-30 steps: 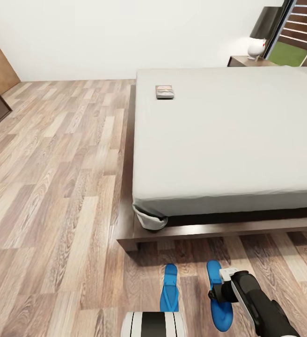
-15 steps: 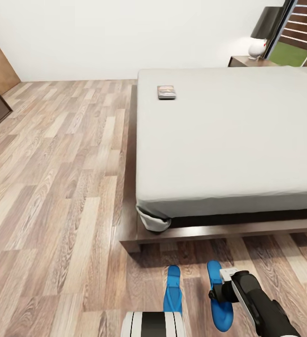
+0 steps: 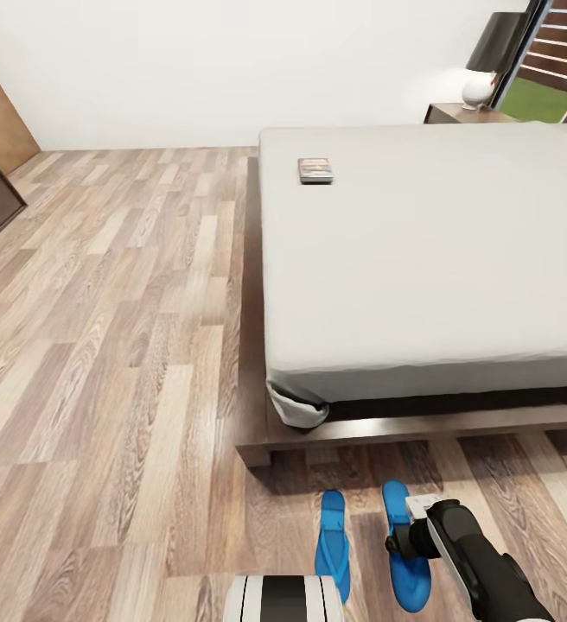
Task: In the bedroom, move the book from the bed onto either nightstand, and place the two sandals side by side next to the bed.
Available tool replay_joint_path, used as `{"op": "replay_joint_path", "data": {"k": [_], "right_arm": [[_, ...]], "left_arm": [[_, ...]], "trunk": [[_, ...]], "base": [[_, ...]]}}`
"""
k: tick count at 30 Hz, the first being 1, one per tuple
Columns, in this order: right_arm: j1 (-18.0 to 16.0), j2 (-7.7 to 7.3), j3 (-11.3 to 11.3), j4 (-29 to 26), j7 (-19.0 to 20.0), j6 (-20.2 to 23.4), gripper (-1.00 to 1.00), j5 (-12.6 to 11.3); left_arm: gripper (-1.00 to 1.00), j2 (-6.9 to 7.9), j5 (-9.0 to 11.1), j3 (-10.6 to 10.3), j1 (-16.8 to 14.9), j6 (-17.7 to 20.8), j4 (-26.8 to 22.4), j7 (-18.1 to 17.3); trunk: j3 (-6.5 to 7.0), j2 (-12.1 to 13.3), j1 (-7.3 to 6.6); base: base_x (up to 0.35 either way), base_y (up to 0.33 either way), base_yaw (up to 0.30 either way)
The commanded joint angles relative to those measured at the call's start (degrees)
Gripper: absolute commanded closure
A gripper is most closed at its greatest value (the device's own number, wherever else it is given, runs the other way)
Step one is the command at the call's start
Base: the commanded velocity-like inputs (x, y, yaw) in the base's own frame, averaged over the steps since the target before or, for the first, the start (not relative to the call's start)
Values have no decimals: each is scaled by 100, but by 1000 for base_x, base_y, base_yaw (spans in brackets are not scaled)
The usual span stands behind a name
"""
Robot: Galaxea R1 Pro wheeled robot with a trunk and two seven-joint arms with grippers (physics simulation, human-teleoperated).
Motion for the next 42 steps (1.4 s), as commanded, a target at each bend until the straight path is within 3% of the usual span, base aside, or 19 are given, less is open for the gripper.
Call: {"op": "replay_joint_path", "data": {"k": [1,28,42], "right_arm": [[-2,-5,12,-7,46,21,100,59],[-2,-9,9,-7,45,-128,100,60],[-4,-122,-31,33,37,-372,100,44]], "left_arm": [[-100,1,-42,48,-8,-42,13,10],[-100,1,-52,48,-8,-38,19,2],[-100,-6,-52,48,180,-50,-1,41]], "trunk": [[-4,-2,-1],[-4,-2,-1],[-4,-2,-1]], "base": [[0,51,0],[13,53,0],[36,29,0]]}}
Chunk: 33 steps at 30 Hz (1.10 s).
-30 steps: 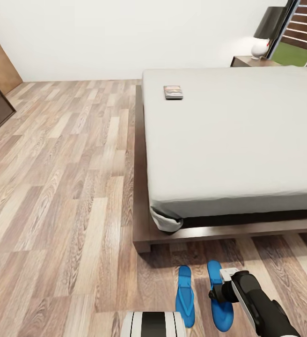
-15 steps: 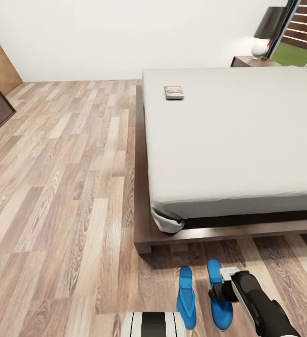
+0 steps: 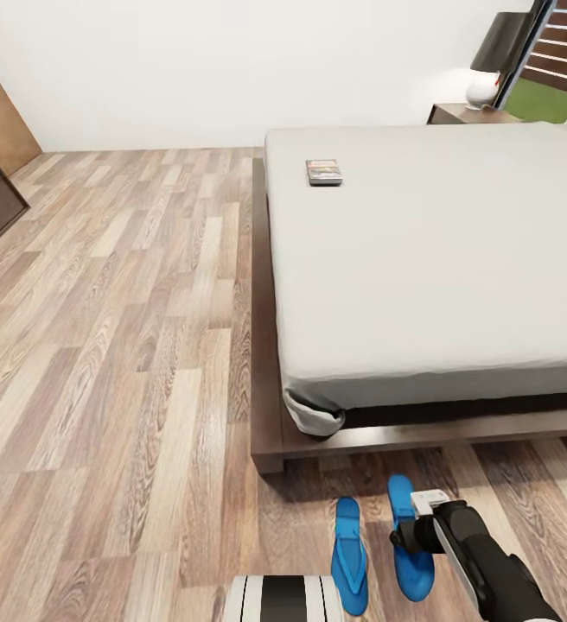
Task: In the bedroom, move the book from the bed onto either nightstand, and place the two sandals side by side next to the bed.
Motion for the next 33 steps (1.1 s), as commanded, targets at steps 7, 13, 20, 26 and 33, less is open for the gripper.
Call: {"op": "replay_joint_path", "data": {"k": [7,13,20,26,33], "right_arm": [[-1,-54,2,61,43,13,100,57],[-7,-72,0,82,43,18,100,55],[-9,-71,6,110,43,19,100,55],[-89,-71,12,355,43,13,100,55],[-137,-71,9,479,43,6,100,55]], "left_arm": [[-100,-1,-41,48,11,-37,10,18],[-100,-1,-41,48,14,-29,14,17],[-100,6,-41,48,20,-26,10,50],[-100,7,-41,48,23,-20,10,73],[-100,8,-41,48,23,-17,9,79]], "trunk": [[-4,-2,-1],[-4,-2,-1],[-4,-2,-1],[-92,-7,9],[-114,-8,12]], "base": [[1,1,0],[0,0,0],[0,0,0],[0,0,0],[0,0,0]]}}
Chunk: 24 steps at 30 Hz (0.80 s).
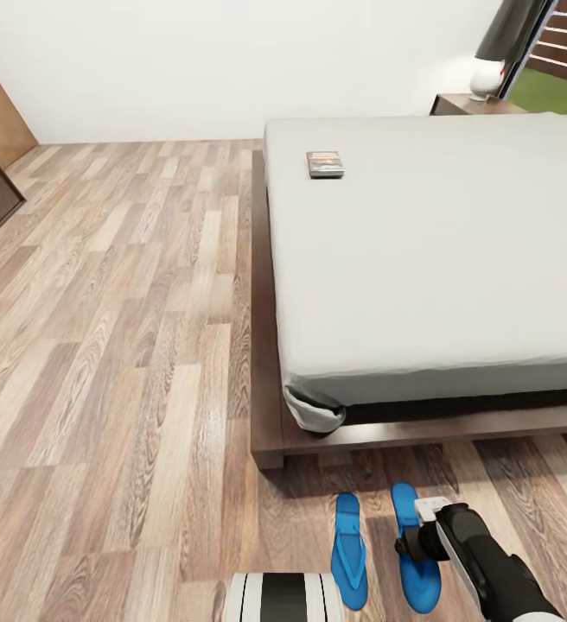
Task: In the bedroom, move the book from the bed onto either nightstand, and place the two sandals side by side next to the bed.
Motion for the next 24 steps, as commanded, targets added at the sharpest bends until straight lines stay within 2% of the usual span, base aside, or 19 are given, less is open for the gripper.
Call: {"op": "replay_joint_path", "data": {"k": [1,6,9,16,24], "right_arm": [[-12,-7,7,1,44,19,100,58],[-177,-28,-17,48,44,18,100,57],[-336,-25,-18,109,44,19,100,55],[-444,-9,-13,431,44,-150,100,50],[-470,19,-2,501,44,-200,100,56]], "left_arm": [[-100,1,-40,48,-8,-43,13,10],[-100,1,-41,48,-8,-43,13,9],[-100,1,-42,48,-8,-47,17,9],[-100,1,-42,48,47,-51,15,26],[-100,-1,-40,48,77,-52,20,32]], "trunk": [[-26,-3,2],[-137,-10,14],[-137,-10,14],[-137,-10,14],[-314,-20,35]], "base": [[0,0,0],[0,0,0],[0,0,0],[0,0,0],[0,0,0]]}}
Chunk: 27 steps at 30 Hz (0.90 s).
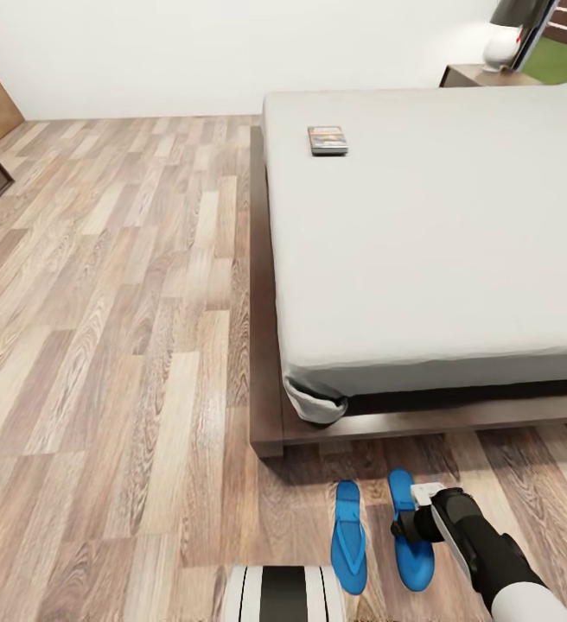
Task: In the bedroom, move the book from the bed onto either nightstand, and place the two sandals side by side next to the bed.
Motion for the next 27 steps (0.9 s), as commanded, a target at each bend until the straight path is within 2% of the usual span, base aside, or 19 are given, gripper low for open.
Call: {"op": "replay_joint_path", "data": {"k": [1,14,16,24,27], "right_arm": [[-2,-2,8,-6,44,20,100,59],[-74,-11,9,-2,44,5,100,56],[-87,-10,9,-2,44,3,100,54],[-222,-14,9,-2,44,-211,100,47],[-300,9,13,-2,44,-235,100,45]], "left_arm": [[-100,2,-40,48,-8,-42,13,10],[-100,3,-43,48,-6,-35,13,10],[-100,3,-45,48,-6,-35,14,10],[-100,3,-48,48,-6,-35,14,10],[-100,3,-48,48,38,-35,13,19]], "trunk": [[-26,-3,1],[-314,-20,35],[-314,-20,35],[-492,-31,55],[-492,-31,55]], "base": [[0,0,0],[0,0,0],[0,0,0],[0,0,0],[0,0,0]]}}
